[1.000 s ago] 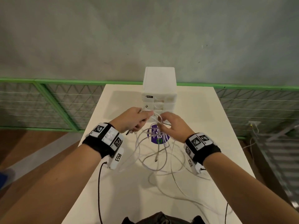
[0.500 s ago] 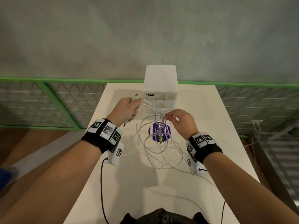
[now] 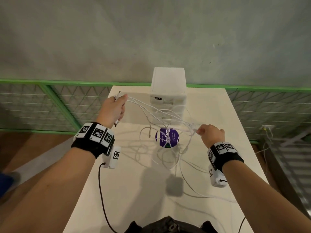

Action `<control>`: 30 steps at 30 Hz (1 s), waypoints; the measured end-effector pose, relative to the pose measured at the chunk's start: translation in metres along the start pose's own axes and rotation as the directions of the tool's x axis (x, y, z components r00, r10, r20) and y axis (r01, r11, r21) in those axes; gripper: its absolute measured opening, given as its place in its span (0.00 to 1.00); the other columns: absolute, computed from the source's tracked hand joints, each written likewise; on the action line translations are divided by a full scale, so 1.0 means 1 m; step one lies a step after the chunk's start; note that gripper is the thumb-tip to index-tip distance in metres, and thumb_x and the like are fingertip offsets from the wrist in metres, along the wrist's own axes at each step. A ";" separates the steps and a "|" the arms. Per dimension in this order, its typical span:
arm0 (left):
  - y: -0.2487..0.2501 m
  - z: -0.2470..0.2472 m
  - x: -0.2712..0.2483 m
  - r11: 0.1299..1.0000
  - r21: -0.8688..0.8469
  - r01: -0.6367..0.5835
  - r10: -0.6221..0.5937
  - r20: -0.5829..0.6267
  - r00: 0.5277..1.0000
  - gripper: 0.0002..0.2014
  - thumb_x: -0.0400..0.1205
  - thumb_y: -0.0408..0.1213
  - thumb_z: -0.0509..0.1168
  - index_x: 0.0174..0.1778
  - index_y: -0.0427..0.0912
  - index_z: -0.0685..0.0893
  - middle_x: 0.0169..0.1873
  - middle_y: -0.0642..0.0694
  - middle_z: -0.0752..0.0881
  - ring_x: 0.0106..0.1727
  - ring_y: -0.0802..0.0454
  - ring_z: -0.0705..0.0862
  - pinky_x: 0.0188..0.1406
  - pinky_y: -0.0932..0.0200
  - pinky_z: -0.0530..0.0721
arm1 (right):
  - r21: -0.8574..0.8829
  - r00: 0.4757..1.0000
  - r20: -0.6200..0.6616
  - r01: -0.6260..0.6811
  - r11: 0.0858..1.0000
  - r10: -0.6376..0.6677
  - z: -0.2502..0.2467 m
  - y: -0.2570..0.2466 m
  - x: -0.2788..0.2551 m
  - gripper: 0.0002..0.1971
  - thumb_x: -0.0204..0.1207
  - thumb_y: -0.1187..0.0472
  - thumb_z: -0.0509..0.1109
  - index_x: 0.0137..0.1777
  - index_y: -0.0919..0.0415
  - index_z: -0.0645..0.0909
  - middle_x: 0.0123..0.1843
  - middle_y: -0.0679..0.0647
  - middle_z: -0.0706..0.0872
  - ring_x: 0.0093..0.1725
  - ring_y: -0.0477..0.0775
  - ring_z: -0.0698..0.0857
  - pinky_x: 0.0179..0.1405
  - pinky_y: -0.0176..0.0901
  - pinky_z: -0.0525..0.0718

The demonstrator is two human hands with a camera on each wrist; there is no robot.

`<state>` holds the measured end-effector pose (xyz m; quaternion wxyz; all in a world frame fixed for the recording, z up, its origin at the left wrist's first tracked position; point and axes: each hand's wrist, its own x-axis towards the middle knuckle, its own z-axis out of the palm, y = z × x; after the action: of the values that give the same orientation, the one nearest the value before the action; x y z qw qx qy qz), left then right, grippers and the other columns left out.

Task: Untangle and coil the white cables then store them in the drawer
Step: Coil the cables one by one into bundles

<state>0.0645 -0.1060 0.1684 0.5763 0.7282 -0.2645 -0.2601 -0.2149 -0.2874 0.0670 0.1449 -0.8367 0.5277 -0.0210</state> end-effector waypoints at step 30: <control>0.033 0.072 -0.040 0.975 0.109 -0.192 0.139 0.375 0.916 0.17 0.84 0.45 0.61 0.30 0.43 0.71 0.15 0.53 0.69 0.14 0.57 0.64 0.15 0.66 0.64 | 0.828 0.846 -0.012 0.307 0.469 -0.533 -0.039 -0.108 -0.025 0.21 0.78 0.68 0.66 0.70 0.57 0.69 0.37 0.52 0.80 0.33 0.42 0.81 0.40 0.43 0.82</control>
<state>-0.0164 -0.1357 0.1887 0.4833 0.6815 -0.4458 -0.3214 -0.1383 -0.2300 0.1356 0.5617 -0.7772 0.2126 -0.1877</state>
